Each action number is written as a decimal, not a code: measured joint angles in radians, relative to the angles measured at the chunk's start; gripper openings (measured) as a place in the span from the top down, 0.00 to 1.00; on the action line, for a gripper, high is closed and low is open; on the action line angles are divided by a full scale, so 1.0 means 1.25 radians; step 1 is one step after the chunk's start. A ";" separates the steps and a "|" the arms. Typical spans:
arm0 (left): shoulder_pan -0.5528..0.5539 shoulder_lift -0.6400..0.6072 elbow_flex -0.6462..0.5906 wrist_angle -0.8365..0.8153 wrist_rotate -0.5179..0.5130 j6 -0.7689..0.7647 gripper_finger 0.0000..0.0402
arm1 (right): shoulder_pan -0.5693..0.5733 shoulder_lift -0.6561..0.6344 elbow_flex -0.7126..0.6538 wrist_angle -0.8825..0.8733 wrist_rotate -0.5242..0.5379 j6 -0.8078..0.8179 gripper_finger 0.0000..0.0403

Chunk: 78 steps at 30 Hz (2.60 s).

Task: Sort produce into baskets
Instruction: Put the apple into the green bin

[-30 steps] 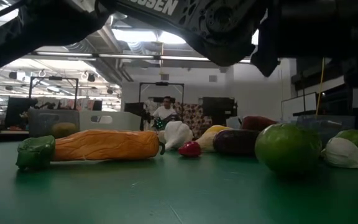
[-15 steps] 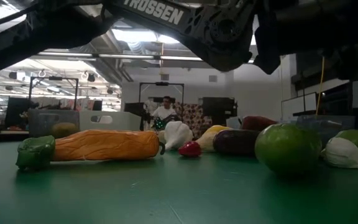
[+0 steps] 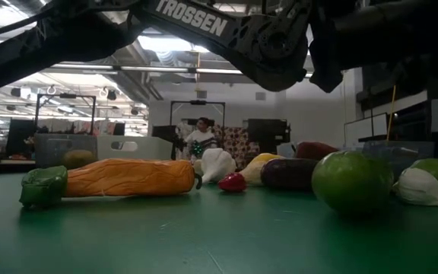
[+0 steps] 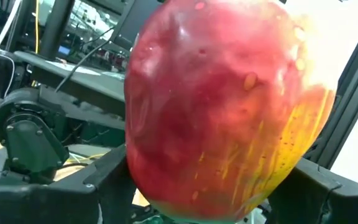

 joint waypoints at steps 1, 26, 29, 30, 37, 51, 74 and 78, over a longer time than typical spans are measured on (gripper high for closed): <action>0.000 0.000 0.000 0.000 0.000 0.000 0.29 | 0.002 0.000 -0.003 -0.002 0.004 0.002 0.37; -0.007 -0.040 -0.001 -0.042 0.005 0.051 0.29 | 0.483 0.295 0.001 -0.109 0.057 0.142 0.37; -0.007 -0.040 -0.001 -0.043 0.015 0.046 0.29 | 0.388 0.189 -0.048 -0.075 0.067 0.128 0.37; -0.007 -0.040 -0.001 -0.043 0.016 0.046 0.29 | 0.356 0.148 -0.058 -0.057 0.072 0.140 0.37; 0.005 -0.040 -0.001 -0.042 0.017 0.034 0.29 | 0.172 0.125 -0.067 -0.074 -0.052 0.049 0.37; 0.022 -0.040 -0.001 -0.042 0.013 0.025 0.29 | 0.112 0.089 -0.073 -0.020 -0.126 -0.065 0.37; 0.042 -0.053 0.000 -0.044 0.016 0.053 0.29 | 0.067 0.078 -0.185 0.222 -0.166 0.066 0.37; 0.048 -0.061 0.000 -0.064 0.017 0.064 0.29 | 0.068 0.059 -0.229 0.262 -0.191 0.087 0.37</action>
